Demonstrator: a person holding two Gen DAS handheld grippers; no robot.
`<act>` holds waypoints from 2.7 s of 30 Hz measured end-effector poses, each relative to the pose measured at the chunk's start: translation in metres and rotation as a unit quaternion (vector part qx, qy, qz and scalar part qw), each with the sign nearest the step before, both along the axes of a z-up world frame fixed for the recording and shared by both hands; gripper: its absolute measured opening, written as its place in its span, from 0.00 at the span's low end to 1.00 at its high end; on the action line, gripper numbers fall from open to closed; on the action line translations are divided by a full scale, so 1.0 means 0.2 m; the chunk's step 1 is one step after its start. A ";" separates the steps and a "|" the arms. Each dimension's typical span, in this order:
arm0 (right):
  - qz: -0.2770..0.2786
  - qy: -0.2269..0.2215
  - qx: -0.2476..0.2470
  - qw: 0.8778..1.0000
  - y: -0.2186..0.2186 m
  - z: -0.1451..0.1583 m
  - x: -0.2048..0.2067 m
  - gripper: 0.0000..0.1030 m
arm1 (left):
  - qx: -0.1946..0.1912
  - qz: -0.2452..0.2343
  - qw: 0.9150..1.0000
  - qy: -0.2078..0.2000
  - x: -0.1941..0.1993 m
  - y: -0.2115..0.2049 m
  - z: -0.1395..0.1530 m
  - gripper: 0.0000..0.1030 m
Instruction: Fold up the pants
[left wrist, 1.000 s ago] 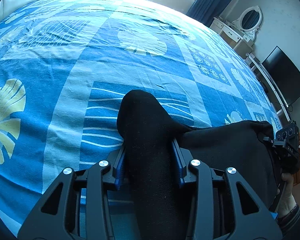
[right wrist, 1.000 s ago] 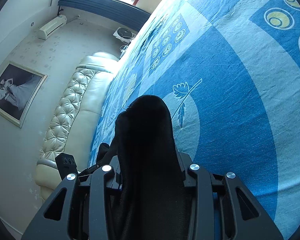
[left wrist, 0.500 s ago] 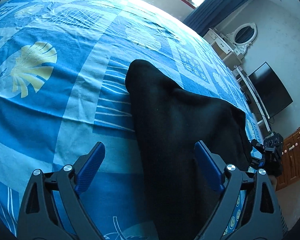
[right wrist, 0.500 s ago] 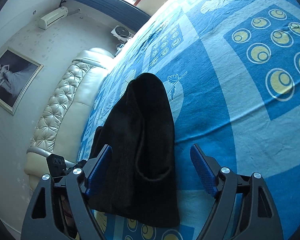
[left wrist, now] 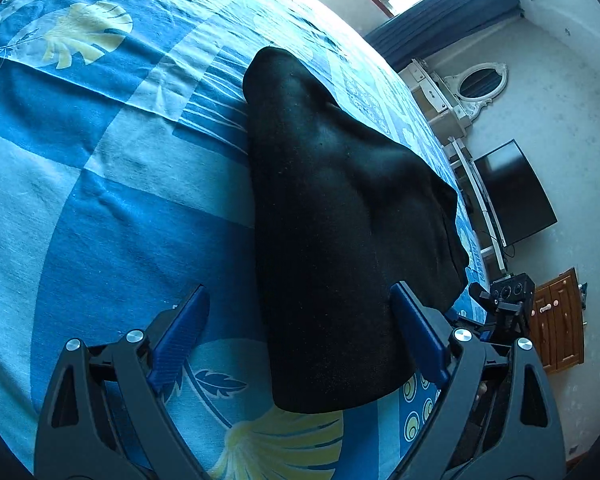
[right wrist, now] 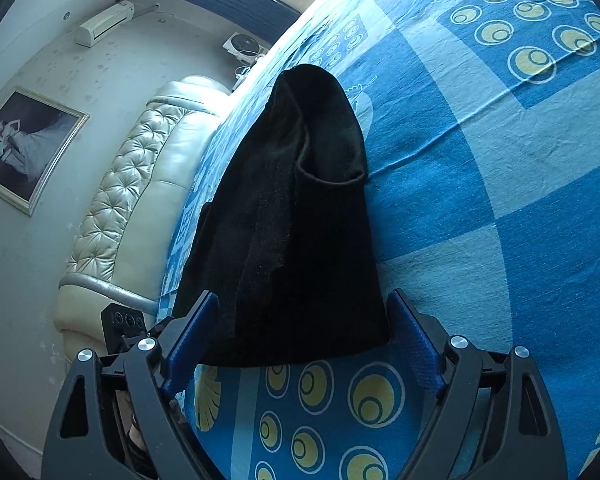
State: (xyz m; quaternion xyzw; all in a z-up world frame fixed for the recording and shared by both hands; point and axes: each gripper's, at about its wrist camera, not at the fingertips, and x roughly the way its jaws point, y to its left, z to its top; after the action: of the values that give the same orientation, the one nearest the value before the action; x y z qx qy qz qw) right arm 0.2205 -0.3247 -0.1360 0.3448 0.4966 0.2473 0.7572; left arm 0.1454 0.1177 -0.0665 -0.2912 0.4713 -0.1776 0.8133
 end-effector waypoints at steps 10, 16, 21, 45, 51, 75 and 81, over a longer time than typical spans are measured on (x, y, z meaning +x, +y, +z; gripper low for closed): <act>-0.005 0.015 -0.031 0.999 0.07 -0.03 0.04 0.52 | 0.051 0.001 0.999 -0.008 0.02 -0.14 0.01 0.43; -0.008 0.019 -0.009 1.000 0.03 0.00 0.00 0.42 | 0.090 0.002 0.996 -0.015 -0.01 -0.17 0.06 0.36; -0.006 0.018 -0.008 1.000 0.02 0.02 -0.04 0.40 | 0.105 0.005 0.994 -0.012 -0.05 -0.18 0.10 0.34; -0.002 0.032 0.013 0.999 -0.03 0.01 -0.29 0.40 | 0.131 0.002 0.991 -0.004 -0.27 -0.18 0.12 0.34; -0.001 0.032 0.014 0.999 -0.03 0.01 -0.30 0.40 | 0.136 0.000 0.991 -0.008 -0.28 -0.18 0.12 0.35; -0.010 0.018 0.003 1.000 0.00 0.04 -0.30 0.40 | 0.158 0.008 0.987 -0.030 -0.29 -0.20 0.13 0.40; -0.009 0.023 0.005 1.000 0.00 0.06 -0.33 0.40 | 0.158 0.002 0.987 -0.028 -0.33 -0.20 0.14 0.39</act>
State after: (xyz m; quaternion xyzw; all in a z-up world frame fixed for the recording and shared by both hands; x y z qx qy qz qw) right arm 0.1550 -0.3253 -0.1247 0.3587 0.5094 0.2351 0.7461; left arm 0.0787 0.0773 -0.0390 -0.1548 0.4703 -0.1076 0.8622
